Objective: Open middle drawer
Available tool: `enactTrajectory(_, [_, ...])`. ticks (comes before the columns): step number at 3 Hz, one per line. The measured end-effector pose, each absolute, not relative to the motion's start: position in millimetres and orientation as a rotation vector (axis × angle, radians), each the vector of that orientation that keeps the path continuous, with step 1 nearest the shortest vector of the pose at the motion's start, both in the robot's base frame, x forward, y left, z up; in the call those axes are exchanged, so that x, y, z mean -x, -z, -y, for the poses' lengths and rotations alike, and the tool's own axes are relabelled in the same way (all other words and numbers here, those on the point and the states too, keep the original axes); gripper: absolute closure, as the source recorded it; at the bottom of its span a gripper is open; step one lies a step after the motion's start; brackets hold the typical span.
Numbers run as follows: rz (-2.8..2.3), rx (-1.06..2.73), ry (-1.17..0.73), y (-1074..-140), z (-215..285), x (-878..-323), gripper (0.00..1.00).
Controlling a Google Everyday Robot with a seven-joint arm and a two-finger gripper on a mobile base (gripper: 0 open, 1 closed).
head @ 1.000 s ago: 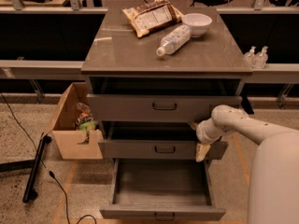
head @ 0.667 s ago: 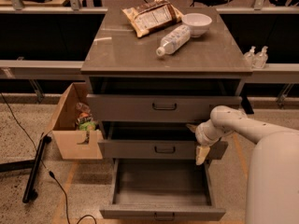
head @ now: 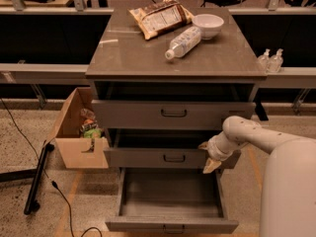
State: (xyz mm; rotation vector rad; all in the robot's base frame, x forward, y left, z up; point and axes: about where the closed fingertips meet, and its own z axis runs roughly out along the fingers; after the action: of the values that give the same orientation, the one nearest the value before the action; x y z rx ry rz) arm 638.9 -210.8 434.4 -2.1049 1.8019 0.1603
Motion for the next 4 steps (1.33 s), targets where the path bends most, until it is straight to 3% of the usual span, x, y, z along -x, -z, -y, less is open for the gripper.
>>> enactTrajectory(2, [-1.856, 2.140, -0.267, -428, 219, -605, 0.87])
enactTrajectory(3, [-1.856, 2.139, -0.268, -437, 219, -605, 1.00])
enactTrajectory(4, [-1.856, 2.139, -0.268, -440, 219, -605, 1.00])
